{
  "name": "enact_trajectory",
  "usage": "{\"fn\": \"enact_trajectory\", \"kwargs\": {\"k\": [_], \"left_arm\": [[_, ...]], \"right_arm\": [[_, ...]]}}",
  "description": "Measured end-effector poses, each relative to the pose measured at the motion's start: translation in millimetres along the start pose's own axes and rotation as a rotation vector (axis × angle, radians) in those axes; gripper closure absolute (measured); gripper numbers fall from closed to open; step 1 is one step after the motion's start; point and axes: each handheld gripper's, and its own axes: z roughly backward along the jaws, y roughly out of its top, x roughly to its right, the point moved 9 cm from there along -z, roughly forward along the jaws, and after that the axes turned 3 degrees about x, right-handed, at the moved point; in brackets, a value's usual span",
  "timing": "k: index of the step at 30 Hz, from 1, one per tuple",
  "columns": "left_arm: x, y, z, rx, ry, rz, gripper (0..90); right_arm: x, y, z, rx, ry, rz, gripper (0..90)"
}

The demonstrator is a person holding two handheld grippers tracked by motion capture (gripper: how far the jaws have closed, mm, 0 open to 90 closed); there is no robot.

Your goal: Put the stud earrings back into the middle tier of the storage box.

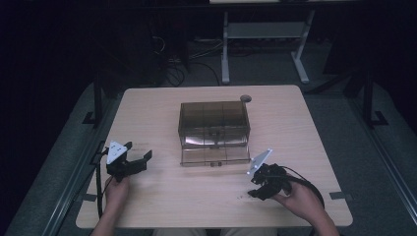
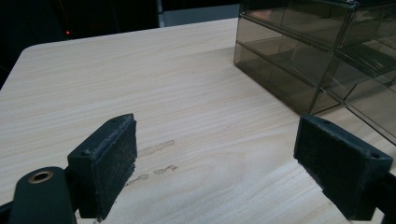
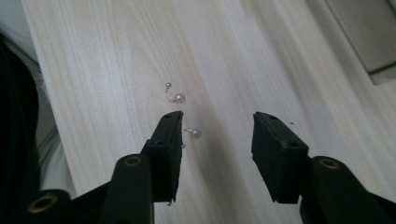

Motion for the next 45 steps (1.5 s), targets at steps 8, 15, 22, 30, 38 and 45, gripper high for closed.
{"fn": "enact_trajectory", "kwargs": {"k": [8, 15, 22, 30, 38, 45], "left_arm": [[-0.7, 0.3, 0.4, 0.006, -0.001, 0.009, 12.9], [-1.5, 0.4, 0.7, 0.006, 0.000, 0.012, 12.9], [-1.9, 0.4, 0.8, 0.007, 0.000, 0.014, 12.9], [-2.1, 0.4, 1.0, 0.007, 0.001, 0.019, 12.9], [-2.2, 0.4, 1.0, 0.008, 0.000, 0.019, 12.9], [-2.4, 0.7, 0.8, 0.010, 0.000, 0.022, 12.9]], "right_arm": [[-3.4, 2.4, -13.6, -0.078, 0.032, 0.032, 65.9], [-7.3, 1.9, -18.7, -0.127, 0.055, 0.047, 72.5], [-9.1, 3.4, -21.3, -0.161, 0.048, 0.076, 77.1], [-10.3, 2.5, -23.5, -0.190, 0.053, 0.095, 82.9], [-10.3, 2.6, -22.5, -0.183, 0.063, 0.091, 85.5], [-7.7, 4.0, -19.5, -0.160, 0.057, 0.081, 85.4]]}}
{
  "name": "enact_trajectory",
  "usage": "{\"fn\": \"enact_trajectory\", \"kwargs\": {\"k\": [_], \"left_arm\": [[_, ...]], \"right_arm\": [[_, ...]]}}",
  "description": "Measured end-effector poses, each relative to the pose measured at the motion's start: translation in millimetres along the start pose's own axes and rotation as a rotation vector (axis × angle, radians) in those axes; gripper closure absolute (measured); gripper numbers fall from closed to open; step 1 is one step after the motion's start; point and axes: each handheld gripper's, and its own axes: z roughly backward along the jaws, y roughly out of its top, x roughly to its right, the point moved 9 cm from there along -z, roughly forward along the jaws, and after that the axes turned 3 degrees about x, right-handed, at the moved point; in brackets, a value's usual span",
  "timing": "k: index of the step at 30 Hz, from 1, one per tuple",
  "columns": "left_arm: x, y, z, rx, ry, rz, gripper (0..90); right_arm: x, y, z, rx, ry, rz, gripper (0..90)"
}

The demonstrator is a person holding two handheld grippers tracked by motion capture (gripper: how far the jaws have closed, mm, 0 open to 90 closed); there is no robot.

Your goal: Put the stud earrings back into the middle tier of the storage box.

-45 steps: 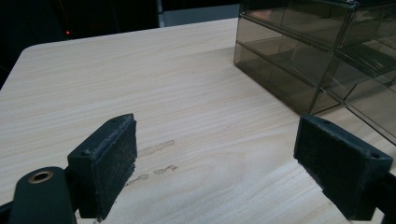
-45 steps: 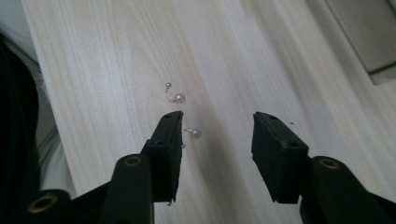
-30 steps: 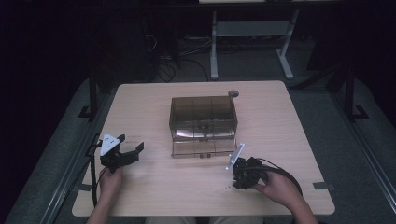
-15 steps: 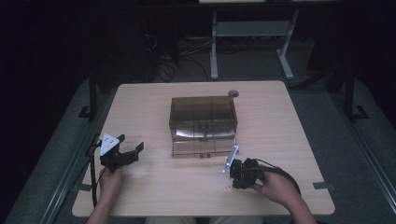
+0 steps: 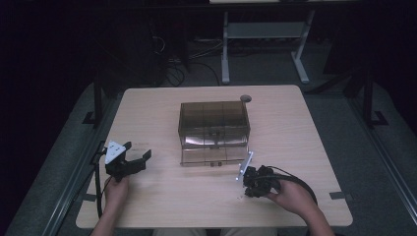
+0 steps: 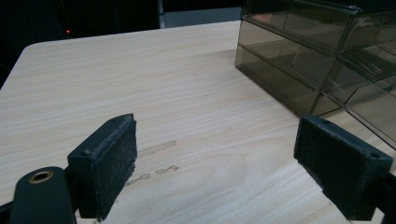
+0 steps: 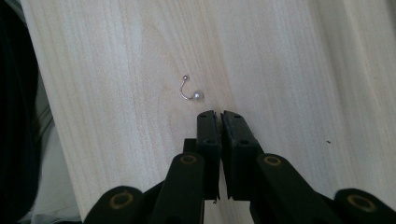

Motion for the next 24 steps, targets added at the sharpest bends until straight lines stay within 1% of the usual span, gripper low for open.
{"fn": "enact_trajectory", "kwargs": {"k": [6, 10, 15, 18, 20, 24], "left_arm": [[0.1, 0.0, 0.1, 0.000, -0.001, 0.001, 12.9], [0.1, -0.2, 0.0, -0.001, 0.000, 0.003, 12.9], [-0.7, -0.3, 0.4, -0.003, 0.000, 0.001, 12.9], [-0.2, 0.4, 0.0, 0.006, 0.000, 0.014, 12.9], [-0.3, 0.4, 0.0, 0.006, -0.001, 0.014, 12.9], [-0.5, 0.5, 0.1, 0.006, -0.001, 0.016, 12.9]], "right_arm": [[2.6, 2.5, 5.9, 0.024, -0.003, -0.008, 85.4], [5.3, 6.9, 12.8, 0.057, -0.003, -0.013, 85.5], [10.5, 9.5, 21.3, 0.076, -0.016, -0.019, 85.4], [15.0, 11.3, 27.5, 0.097, -0.024, -0.024, 85.5], [17.5, 12.6, 31.0, 0.110, -0.024, -0.031, 85.5], [22.8, 14.5, 35.6, 0.116, -0.034, -0.035, 85.4]]}}
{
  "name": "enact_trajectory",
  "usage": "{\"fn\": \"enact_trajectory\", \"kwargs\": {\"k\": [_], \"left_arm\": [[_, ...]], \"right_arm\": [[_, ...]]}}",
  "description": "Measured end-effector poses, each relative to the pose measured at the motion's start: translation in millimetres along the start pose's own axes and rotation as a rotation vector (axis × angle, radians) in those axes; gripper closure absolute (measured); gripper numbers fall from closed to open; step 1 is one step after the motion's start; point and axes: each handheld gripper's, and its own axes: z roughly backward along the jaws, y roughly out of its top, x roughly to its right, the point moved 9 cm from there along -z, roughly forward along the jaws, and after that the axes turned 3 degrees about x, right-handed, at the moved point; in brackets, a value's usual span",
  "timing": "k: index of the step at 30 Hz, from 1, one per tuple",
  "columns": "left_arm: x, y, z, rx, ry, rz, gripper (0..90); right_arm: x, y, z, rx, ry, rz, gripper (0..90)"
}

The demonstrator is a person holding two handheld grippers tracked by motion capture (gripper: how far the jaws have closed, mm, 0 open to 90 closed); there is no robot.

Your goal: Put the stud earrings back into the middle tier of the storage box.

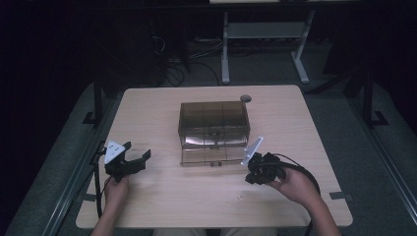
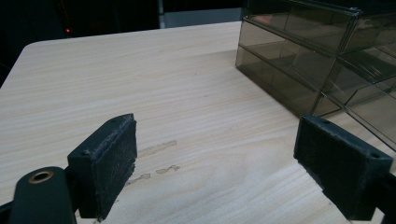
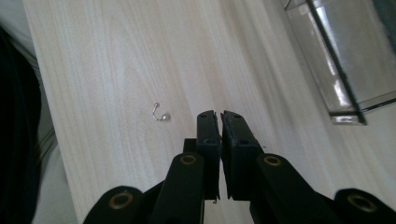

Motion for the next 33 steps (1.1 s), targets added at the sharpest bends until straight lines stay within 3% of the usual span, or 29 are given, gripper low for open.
{"fn": "enact_trajectory", "kwargs": {"k": [11, 33], "left_arm": [[-0.6, -0.1, 0.4, -0.003, 0.001, 0.005, 12.9], [-1.1, 0.0, 0.6, -0.001, -0.002, 0.011, 12.9]], "right_arm": [[12.3, 11.3, 7.8, 0.011, -0.008, -0.006, 85.5], [50.4, 43.2, 11.6, 0.028, -0.039, -0.026, 85.5]]}}
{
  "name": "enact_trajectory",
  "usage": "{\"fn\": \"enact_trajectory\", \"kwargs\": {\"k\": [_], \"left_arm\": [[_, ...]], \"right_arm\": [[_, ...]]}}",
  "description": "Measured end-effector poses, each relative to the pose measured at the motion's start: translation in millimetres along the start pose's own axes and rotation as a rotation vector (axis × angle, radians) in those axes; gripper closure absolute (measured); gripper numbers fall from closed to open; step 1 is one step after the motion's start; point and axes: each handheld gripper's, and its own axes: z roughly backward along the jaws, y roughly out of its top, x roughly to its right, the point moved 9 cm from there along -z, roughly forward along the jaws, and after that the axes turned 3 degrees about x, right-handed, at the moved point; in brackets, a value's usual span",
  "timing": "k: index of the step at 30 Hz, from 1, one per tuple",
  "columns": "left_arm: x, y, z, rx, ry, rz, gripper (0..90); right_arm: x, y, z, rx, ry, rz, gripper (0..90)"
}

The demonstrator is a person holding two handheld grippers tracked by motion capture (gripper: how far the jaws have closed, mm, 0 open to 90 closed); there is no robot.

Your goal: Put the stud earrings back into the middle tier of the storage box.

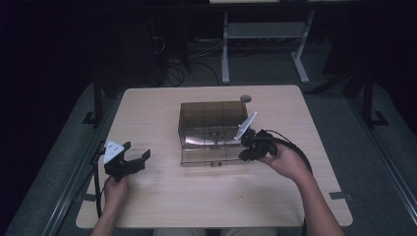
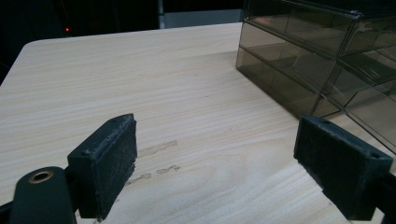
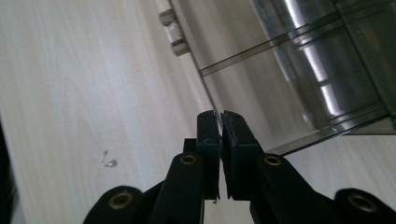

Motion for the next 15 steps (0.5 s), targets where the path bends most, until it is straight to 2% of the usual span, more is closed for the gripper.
{"fn": "enact_trajectory", "kwargs": {"k": [8, 15], "left_arm": [[0.2, 0.1, -0.1, 0.002, -0.001, 0.002, 12.9], [-0.2, 0.1, 0.1, 0.001, -0.001, 0.007, 12.9]], "right_arm": [[21.5, 6.1, -8.6, -0.015, -0.011, -0.040, 85.4], [37.5, 4.4, -22.1, -0.058, -0.020, -0.078, 85.4]]}}
